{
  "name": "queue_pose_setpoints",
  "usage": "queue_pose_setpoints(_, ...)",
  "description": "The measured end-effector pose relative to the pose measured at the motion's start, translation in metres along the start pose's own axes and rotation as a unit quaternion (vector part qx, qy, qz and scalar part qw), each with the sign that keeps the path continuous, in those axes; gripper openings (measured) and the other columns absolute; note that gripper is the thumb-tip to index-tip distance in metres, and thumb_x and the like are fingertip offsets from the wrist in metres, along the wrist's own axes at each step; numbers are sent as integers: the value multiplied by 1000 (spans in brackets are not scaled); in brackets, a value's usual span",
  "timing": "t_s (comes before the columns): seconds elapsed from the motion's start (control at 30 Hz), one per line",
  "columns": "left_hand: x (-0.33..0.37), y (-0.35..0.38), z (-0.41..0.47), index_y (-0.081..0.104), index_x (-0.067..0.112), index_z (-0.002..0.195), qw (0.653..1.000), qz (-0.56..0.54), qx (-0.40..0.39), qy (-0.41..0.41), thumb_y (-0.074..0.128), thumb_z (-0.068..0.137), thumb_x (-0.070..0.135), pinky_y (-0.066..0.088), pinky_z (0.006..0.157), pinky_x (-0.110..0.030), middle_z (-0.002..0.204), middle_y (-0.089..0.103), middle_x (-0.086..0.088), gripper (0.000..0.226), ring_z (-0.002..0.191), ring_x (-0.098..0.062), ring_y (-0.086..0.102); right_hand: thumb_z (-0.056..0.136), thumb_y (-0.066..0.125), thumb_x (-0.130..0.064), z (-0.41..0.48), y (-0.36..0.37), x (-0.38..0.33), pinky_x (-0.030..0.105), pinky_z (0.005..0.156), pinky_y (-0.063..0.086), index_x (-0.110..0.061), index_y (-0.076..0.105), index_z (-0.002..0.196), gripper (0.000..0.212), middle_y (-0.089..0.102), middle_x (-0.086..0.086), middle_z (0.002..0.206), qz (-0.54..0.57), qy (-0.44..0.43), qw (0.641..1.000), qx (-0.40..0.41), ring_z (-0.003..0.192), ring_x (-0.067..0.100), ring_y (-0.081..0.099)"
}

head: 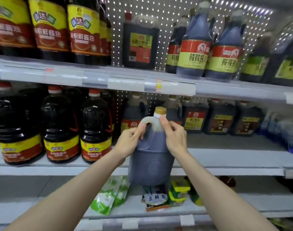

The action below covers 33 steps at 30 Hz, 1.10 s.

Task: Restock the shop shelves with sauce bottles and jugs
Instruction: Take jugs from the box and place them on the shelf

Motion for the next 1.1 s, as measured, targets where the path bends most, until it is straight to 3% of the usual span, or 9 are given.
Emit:
queue_pose_setpoints(0.23, -21, 17, 43, 48, 16, 60, 999, 13, 35, -5, 44, 93, 50, 31, 59, -20, 57, 46, 13, 48, 56, -1, 40, 82, 60, -60, 54, 11, 26, 28, 56, 36, -18, 51, 54, 51, 51, -4, 57, 21, -12, 1000, -17, 59, 12, 48)
queue_pose_setpoints(0.33, -28, 23, 54, 48, 16, 60, 999, 10, 40, -8, 45, 91, 52, 30, 57, -21, 52, 44, 15, 48, 53, 0, 39, 62, 50, -81, 69, 16, 37, 30, 70, 41, -11, 71, 75, 74, 69, 8, 77, 27, -14, 999, -21, 80, 22, 61)
queue_pose_setpoints(0.4, -34, 25, 60, 49, 16, 61, 998, 11, 53, -18, 45, 93, 51, 29, 55, -23, 46, 42, 16, 47, 48, 0, 38, 66, 55, -77, 76, 19, 41, 25, 74, 38, -11, 75, 94, 75, 73, 11, 94, 30, -8, 999, -24, 95, 23, 63)
queue_pose_setpoints(0.47, -39, 25, 66, 49, 15, 62, 997, 11, 66, -27, 45, 94, 48, 28, 53, -25, 42, 39, 15, 47, 45, -1, 35, 69, 60, -74, 81, 24, 44, 26, 76, 41, -14, 75, 97, 68, 73, 8, 98, 37, 10, 999, -30, 99, 23, 64)
queue_pose_setpoints(0.6, -47, 24, 72, 49, 14, 62, 996, 10, 81, -34, 44, 97, 44, 26, 49, -23, 39, 36, 13, 46, 40, -2, 34, 53, 46, -87, 86, 33, 47, 35, 88, 50, -19, 74, 101, 88, 73, 3, 100, 34, 18, 998, -41, 98, 21, 65)
queue_pose_setpoints(0.77, -49, 26, 68, 52, 14, 65, 995, 8, 92, -26, 44, 98, 39, 32, 50, -16, 47, 46, 15, 43, 47, 2, 41, 78, 55, -71, 81, 32, 47, 35, 94, 46, -21, 66, 118, 65, 69, 3, 115, 30, 33, 996, -76, 109, 22, 60)
queue_pose_setpoints(0.9, -49, 23, 61, 62, 17, 75, 994, -45, 83, -58, 49, 97, 35, 39, 58, -16, 69, 58, 10, 31, 62, 2, 51, 94, 46, -54, 64, 25, 48, 26, 92, 34, -22, 51, 135, 52, 57, 4, 131, 43, 48, 991, -115, 121, 20, 50)
queue_pose_setpoints(1.0, -52, 23, 55, 60, 21, 91, 987, -113, 69, -95, 51, 96, 37, 45, 68, -22, 89, 66, 5, 19, 81, -6, 61, 96, 42, -52, 37, 20, 54, 30, 109, 23, -23, 27, 150, 63, 29, -1, 155, 27, 52, 990, -130, 141, 17, 26)
queue_pose_setpoints(1.1, -58, 24, 51, 59, 16, 113, 983, -129, 36, -127, 45, 97, 43, 48, 87, -30, 112, 66, -1, 34, 103, -13, 60, 97, 42, -50, 8, 18, 57, 31, 116, 11, -32, 11, 153, 67, 4, -8, 162, 42, 48, 988, -138, 148, 11, 6)
Point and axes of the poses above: each hand's wrist, its own z-axis towards the middle knuckle, its own y-axis out of the palm, x = y × z, the point moved 4 cm from there along z, towards the middle knuckle
